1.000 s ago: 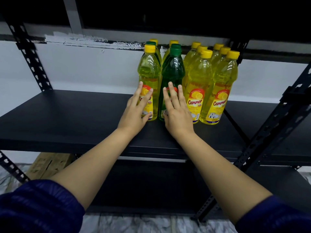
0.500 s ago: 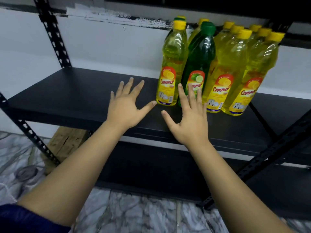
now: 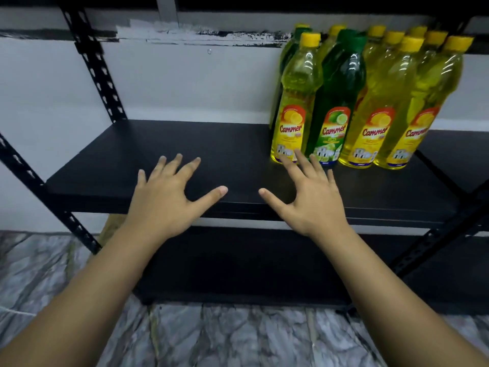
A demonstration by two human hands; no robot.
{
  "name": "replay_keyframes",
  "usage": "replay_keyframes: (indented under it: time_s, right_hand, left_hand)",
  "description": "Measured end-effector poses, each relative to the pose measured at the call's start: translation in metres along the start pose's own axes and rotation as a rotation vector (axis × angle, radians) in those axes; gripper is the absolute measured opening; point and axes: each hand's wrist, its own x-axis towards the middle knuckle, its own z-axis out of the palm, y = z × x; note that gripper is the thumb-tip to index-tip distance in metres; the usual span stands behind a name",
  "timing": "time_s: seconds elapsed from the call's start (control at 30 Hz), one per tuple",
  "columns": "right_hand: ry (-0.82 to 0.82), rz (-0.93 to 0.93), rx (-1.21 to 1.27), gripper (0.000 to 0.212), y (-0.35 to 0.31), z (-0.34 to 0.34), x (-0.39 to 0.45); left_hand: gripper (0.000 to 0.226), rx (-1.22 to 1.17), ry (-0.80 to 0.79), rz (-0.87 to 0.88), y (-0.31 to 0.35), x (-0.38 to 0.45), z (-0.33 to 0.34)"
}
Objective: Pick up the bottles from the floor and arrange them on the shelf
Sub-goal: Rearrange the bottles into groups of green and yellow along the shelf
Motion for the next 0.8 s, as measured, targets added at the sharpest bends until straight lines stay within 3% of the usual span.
replay_keyframes:
  time_s: [0.13, 0.47, 0.8]
  right_hand:
    - [0.024, 0.002, 0.053, 0.094, 0.031, -0.003, 0.021]
    - [-0.006, -0.068, 0.142, 0.092, 0.079, -0.008, 0.039]
    - [0.081, -0.075, 0.149, 0.089, 0.059, -0.002, 0.044]
  left_hand:
    - [0.100, -0.011, 0.013, -0.009, 0.033, 0.032, 0.017]
    - [0.104, -0.028, -0.126, -0.066, 0.101, 0.102, 0.035]
    - [0.101, -0.034, -0.098, -0.016, 0.079, 0.106, 0.028]
